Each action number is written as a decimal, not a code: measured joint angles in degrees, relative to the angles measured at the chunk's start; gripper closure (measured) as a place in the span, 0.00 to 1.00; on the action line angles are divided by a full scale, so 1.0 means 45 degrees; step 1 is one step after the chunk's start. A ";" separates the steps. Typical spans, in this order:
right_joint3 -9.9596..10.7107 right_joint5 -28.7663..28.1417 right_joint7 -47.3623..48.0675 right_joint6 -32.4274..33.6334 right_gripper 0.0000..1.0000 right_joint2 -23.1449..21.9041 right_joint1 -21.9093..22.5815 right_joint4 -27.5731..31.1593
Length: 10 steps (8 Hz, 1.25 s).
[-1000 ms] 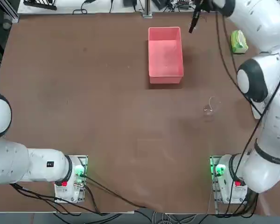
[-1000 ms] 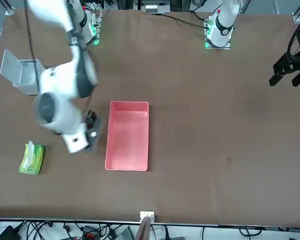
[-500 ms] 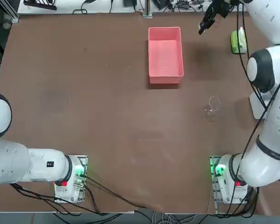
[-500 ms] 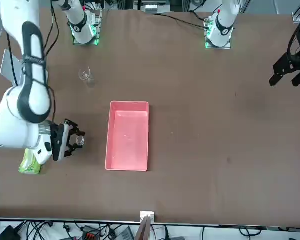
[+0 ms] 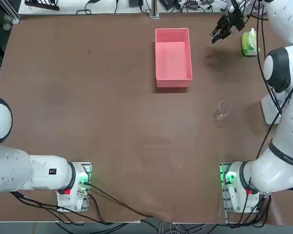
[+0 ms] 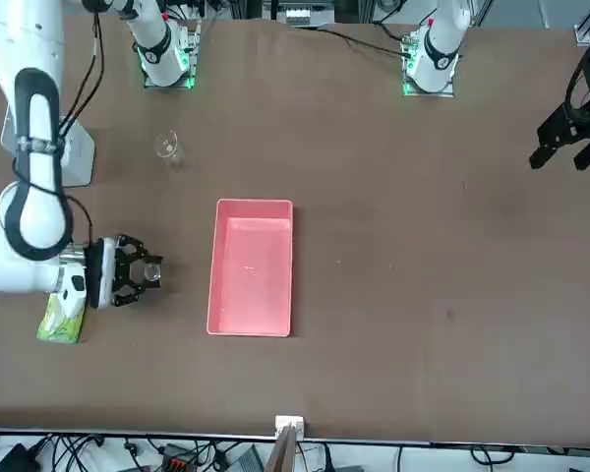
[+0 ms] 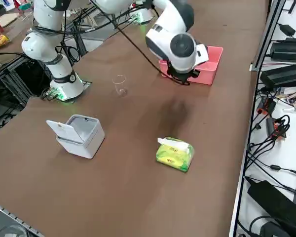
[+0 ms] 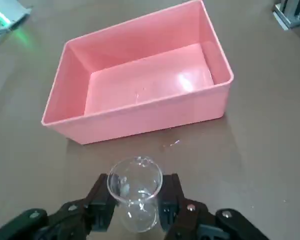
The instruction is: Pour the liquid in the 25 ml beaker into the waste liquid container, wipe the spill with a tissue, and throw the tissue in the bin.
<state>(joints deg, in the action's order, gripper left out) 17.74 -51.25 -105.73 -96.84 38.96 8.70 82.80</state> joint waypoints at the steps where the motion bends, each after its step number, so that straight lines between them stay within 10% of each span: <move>1: -0.0003 -0.0437 -0.0919 0.0273 0.53 0.0219 -0.0380 0.0062; 10: -0.0120 -0.2703 -0.5609 0.0796 0.53 0.2969 -0.2436 -0.0252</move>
<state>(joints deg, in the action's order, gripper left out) 17.20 -63.41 -130.97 -93.26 52.32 -2.26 81.67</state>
